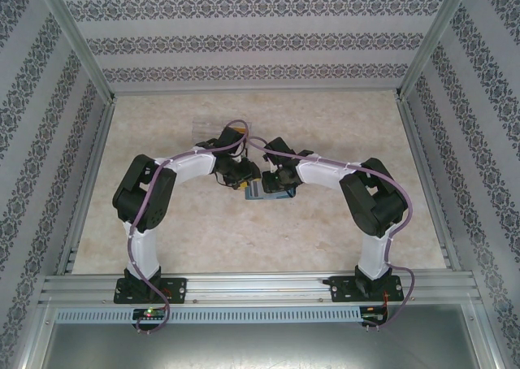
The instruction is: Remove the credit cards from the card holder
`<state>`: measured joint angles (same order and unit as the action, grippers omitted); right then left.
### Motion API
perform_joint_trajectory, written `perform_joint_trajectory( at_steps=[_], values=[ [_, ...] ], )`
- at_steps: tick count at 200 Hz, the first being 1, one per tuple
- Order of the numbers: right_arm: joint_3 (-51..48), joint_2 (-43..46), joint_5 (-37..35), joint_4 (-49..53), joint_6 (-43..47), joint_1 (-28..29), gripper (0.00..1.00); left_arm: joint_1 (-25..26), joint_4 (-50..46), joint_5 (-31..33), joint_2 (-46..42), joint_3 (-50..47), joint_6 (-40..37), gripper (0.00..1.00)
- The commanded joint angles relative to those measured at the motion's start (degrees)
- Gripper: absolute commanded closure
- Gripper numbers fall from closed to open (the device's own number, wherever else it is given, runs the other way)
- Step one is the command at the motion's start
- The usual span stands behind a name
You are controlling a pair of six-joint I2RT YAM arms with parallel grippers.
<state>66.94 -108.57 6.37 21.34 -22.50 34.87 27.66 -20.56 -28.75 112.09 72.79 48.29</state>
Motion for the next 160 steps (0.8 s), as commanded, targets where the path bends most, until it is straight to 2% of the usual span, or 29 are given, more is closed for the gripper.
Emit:
perform_joint_trajectory(
  at_steps=[1, 79, 111, 134, 160],
  values=[
    [-1.7, -2.9, -0.2, 1.5, 0.3, -0.7, 0.72, 0.4, -2.0, -0.9, 1.4, 1.5, -1.1, 0.55],
    [-1.5, -3.2, 1.1, 1.7, 0.5, -0.7, 0.71, 0.5, -1.2, -4.2, 2.2, 2.3, -2.5, 0.59],
    [-1.7, -2.6, 1.2, 1.5, 0.5, -0.7, 0.71, 0.5, -1.7, -3.8, 1.6, 2.4, -3.5, 0.68],
    [-2.5, -1.1, 2.4, 0.1, 1.2, -0.2, 0.70, 0.5, -2.8, -2.7, 1.1, 2.5, -4.8, 0.80],
    [-4.7, 3.3, 2.0, -3.5, 1.9, 1.5, 0.67, 0.4, -7.2, 1.2, 0.5, 3.0, -7.5, 0.90]
  ],
)
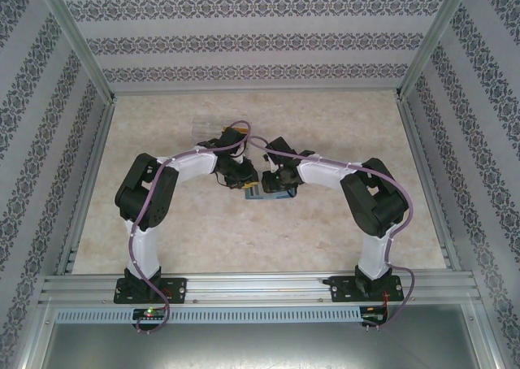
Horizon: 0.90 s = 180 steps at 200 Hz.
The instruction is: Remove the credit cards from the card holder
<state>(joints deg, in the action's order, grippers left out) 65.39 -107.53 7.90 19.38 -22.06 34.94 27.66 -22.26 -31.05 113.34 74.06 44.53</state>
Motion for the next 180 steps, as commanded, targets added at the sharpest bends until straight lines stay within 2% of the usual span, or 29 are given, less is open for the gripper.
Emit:
perform_joint_trajectory(
  at_steps=[1, 21, 39, 67, 86, 115, 135, 180],
  values=[
    [-3.3, 2.4, 0.4, -1.6, 1.5, 1.4, 0.67, 0.4, -5.7, 3.7, -0.8, 1.7, -3.8, 0.91],
    [-5.9, 6.4, 0.4, -5.0, 1.4, 1.5, 0.65, 0.1, -9.8, 6.8, -2.1, 1.9, -6.9, 0.97],
    [-9.3, 10.6, 1.4, -9.6, 1.2, 1.5, 0.64, -0.4, -12.4, 8.5, -3.6, 1.9, -8.8, 0.98],
    [-13.9, 16.6, 1.8, -15.9, 0.3, 1.5, 0.61, -0.5, -11.5, 6.2, -4.5, 2.0, -9.2, 0.96],
    [-16.4, 19.3, -0.4, -18.1, -0.7, 0.8, 0.60, -0.1, -8.3, 1.7, -4.4, 2.0, -8.0, 0.87],
    [-20.1, 23.3, -4.3, -20.4, -3.1, -1.3, 0.58, 1.3, -4.6, -2.5, -3.8, 2.8, -5.7, 0.64],
    [-22.4, 26.0, -6.2, -21.8, -4.3, -2.8, 0.58, 2.5, -1.3, -5.1, -3.1, 3.4, -3.6, 0.51],
    [-24.9, 28.4, -6.9, -23.6, -5.5, -4.4, 0.58, 4.4, 2.7, -6.8, -0.2, 5.7, 0.7, 0.41]
  ],
)
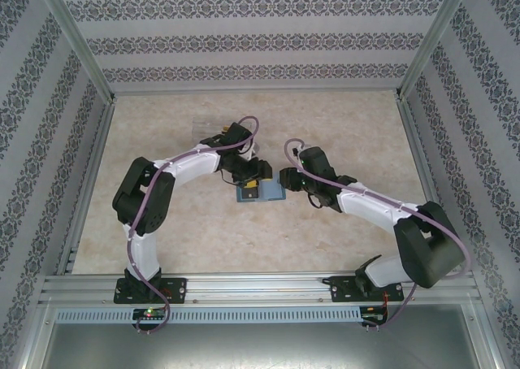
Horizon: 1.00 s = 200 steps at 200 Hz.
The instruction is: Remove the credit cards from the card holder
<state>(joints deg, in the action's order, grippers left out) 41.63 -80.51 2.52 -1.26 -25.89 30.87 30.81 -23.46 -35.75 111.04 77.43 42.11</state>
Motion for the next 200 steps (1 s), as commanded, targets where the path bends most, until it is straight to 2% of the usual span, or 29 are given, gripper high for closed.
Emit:
perform_joint_trajectory(
  at_steps=[1, 37, 65, 86, 124, 200],
  values=[
    [-1.1, 1.4, -1.5, -3.0, -1.6, -0.4, 0.58, 1.3, 4.0, -2.1, 2.1, 2.3, 3.1, 0.41],
    [-0.6, 0.4, 0.8, -3.2, -1.2, -0.5, 0.58, 0.4, 2.0, 1.8, 0.8, 2.1, 3.8, 0.38],
    [1.6, -2.1, 5.2, -2.4, -0.7, -0.3, 0.60, -2.3, 3.0, 5.1, -3.6, -2.5, 5.3, 0.38],
    [4.4, -5.4, 8.2, -1.0, -0.5, 0.7, 0.66, -3.9, 5.2, 5.9, -5.4, -6.6, 6.9, 0.45],
    [8.3, -10.9, 9.1, 1.1, -0.9, 3.0, 0.76, -4.1, 8.2, 4.8, -4.1, -10.1, 8.6, 0.57],
    [12.6, -18.6, 6.2, 7.5, -2.1, 2.2, 0.81, -4.1, 12.7, 0.0, -0.1, -9.5, 10.3, 0.74]
  ],
)
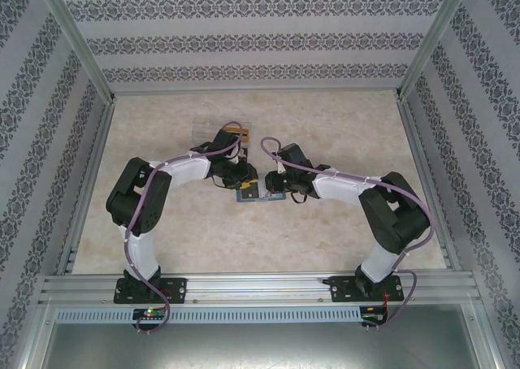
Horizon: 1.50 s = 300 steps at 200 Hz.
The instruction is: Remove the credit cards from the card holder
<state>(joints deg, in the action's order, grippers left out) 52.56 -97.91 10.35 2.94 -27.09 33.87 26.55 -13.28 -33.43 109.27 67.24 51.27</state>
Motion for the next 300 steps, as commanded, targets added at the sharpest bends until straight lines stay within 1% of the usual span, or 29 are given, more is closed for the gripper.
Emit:
perform_joint_trajectory(
  at_steps=[1, 51, 77, 110, 135, 191, 239, 300],
  values=[
    [1.7, -1.2, -1.6, 3.3, -0.9, -0.8, 0.81, 0.1, 2.6, -2.3, 1.7, 0.8, 1.1, 0.75],
    [2.2, -3.1, -1.5, 4.8, -2.0, -2.2, 0.81, 0.2, 3.2, -4.5, 4.0, 1.7, 1.0, 0.75],
    [2.3, -3.9, -0.1, 4.7, -2.6, -3.1, 0.81, 0.2, 3.2, -6.2, 4.5, 2.3, 0.6, 0.75],
    [2.5, -4.6, 0.6, 5.0, -3.1, -3.5, 0.81, 0.2, 0.9, -5.7, 4.7, 3.3, -0.6, 0.75],
    [2.5, -5.0, 1.0, 5.3, -3.4, -3.8, 0.82, 0.1, 1.9, -6.7, 5.3, 3.0, -0.4, 0.75],
    [2.7, -5.4, 1.3, 5.8, -3.6, -4.2, 0.82, 0.2, 1.8, -6.7, 6.5, 3.3, -0.8, 0.76],
    [2.9, -5.6, 1.6, 6.0, -3.7, -4.3, 0.82, 0.2, 3.8, -8.5, 6.8, 3.8, -1.8, 0.80],
    [3.0, -5.8, 2.2, 6.1, -3.8, -4.5, 0.82, 0.2, 4.4, -9.5, 7.4, 3.8, -2.0, 0.79]
  ],
)
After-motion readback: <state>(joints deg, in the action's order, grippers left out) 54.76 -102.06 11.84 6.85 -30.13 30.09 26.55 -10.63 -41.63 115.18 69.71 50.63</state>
